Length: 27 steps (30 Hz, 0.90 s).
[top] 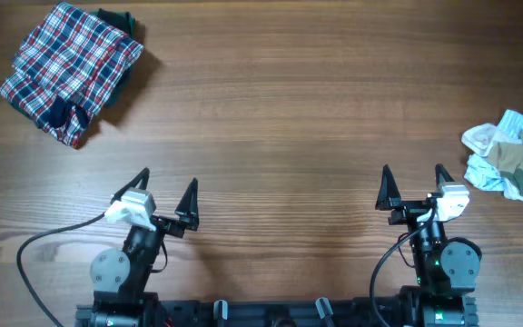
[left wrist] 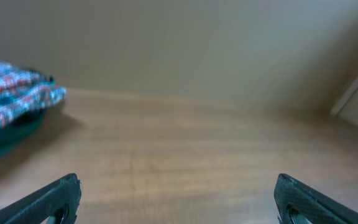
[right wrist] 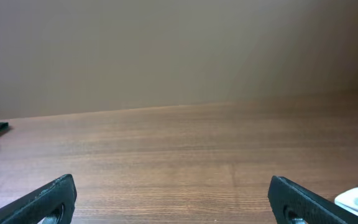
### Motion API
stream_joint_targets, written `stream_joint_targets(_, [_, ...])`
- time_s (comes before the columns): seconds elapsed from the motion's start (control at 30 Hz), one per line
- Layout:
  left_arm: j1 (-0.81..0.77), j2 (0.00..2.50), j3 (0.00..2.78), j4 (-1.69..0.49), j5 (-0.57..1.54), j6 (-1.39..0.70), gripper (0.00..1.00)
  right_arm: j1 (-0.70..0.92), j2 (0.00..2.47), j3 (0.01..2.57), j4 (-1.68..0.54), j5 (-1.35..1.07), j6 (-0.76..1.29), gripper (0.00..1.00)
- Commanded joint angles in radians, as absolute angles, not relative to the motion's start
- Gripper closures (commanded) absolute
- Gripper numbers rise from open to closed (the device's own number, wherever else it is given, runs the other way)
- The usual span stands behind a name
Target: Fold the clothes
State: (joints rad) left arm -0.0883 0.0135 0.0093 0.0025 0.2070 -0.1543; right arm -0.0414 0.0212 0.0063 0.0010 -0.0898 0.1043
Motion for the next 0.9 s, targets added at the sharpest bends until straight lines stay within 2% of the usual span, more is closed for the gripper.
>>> stream_joint_targets(0.0, [-0.082,0.002,0.006,0.072,0.183,-0.133,0.0,-0.048,0.018,0.005,0.006,-0.104,0.115,0.0])
stream_joint_targets(0.3, [-0.046,0.002,0.006,-0.067,0.118,-0.134,0.0,-0.048,0.018,0.006,0.006,-0.104,0.115,0.0])
stream_joint_targets(0.87, [-0.022,0.002,0.006,-0.065,0.118,-0.134,0.0,-0.048,0.018,0.005,0.006,-0.105,0.115,0.0])
